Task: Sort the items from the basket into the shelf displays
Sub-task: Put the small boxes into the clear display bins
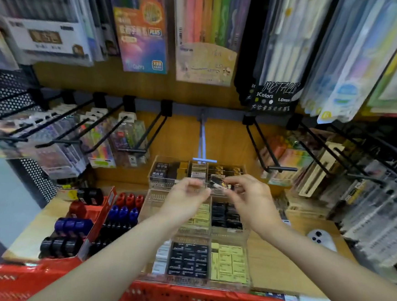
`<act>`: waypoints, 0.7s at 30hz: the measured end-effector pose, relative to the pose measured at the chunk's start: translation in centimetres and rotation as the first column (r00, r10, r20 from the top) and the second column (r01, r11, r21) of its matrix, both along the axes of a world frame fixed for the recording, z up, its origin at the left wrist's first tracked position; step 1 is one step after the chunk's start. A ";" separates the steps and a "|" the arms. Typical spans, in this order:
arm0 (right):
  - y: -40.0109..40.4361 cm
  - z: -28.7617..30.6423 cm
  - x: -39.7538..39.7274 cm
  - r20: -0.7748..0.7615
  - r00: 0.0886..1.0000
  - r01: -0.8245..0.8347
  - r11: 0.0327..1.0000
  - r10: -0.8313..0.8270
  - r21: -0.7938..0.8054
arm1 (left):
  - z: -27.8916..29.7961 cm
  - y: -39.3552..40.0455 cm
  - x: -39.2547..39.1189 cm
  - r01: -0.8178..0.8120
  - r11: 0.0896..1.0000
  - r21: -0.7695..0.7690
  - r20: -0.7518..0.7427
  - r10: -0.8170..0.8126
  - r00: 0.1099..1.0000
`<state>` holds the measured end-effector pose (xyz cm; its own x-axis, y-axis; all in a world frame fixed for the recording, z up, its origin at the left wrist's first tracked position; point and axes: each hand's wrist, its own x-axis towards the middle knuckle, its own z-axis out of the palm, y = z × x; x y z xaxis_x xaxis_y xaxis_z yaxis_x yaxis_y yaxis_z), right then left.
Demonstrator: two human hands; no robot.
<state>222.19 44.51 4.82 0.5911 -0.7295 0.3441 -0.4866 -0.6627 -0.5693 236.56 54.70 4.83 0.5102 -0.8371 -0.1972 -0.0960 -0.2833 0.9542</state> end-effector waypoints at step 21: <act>-7.1 -3.3 6.4 -0.253 0.948 0.231 0.965 -0.195 0.121 | -5.7 -3.7 4.8 0.214 0.791 0.573 0.696 -0.608 0.382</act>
